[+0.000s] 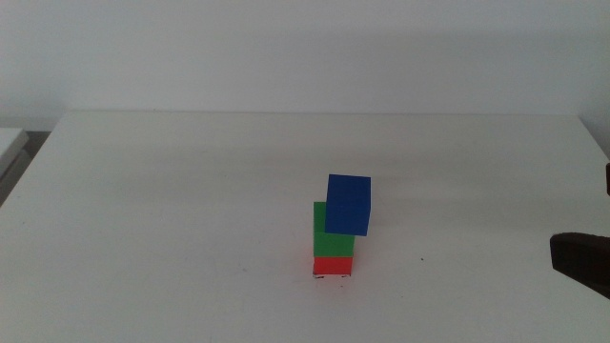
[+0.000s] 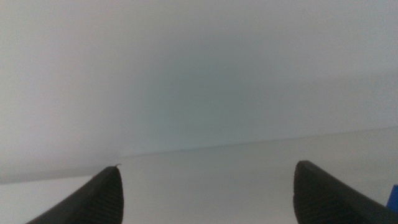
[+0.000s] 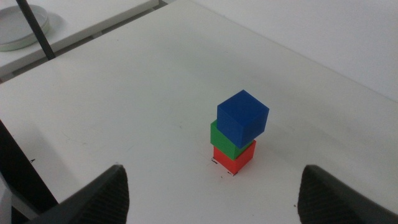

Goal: Stack red cubes first, then green, then blue cubes in a specific spot.

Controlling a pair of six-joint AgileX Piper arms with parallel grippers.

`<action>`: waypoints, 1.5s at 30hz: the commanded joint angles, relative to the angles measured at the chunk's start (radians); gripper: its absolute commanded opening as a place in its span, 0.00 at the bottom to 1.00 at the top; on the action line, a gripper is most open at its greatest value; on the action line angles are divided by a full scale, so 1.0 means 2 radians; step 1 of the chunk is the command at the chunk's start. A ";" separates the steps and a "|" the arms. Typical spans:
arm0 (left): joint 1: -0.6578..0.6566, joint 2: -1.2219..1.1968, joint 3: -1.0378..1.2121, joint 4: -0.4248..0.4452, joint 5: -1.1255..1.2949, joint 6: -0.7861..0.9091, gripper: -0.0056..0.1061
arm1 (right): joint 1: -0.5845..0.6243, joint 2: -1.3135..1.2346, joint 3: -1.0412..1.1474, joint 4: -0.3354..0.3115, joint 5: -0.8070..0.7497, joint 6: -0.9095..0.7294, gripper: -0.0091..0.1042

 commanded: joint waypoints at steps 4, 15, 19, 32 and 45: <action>0.000 -0.007 0.049 -0.005 -0.095 -0.005 0.89 | -0.002 -0.003 0.004 -0.012 -0.017 -0.003 0.90; 0.000 -0.079 0.313 -0.026 -0.306 -0.005 0.89 | -0.112 -0.117 0.279 0.017 -0.359 -0.003 0.90; 0.000 -0.106 0.376 -0.025 -0.340 -0.005 0.89 | -0.206 -0.199 0.377 0.014 -0.355 -0.003 0.90; 0.000 -0.181 0.470 -0.068 -0.410 -0.005 0.89 | -0.394 -0.323 0.451 0.017 -0.336 -0.003 0.90; 0.000 -0.197 0.470 -0.065 -0.406 -0.005 0.89 | -0.396 -0.323 0.451 0.008 -0.337 -0.003 0.90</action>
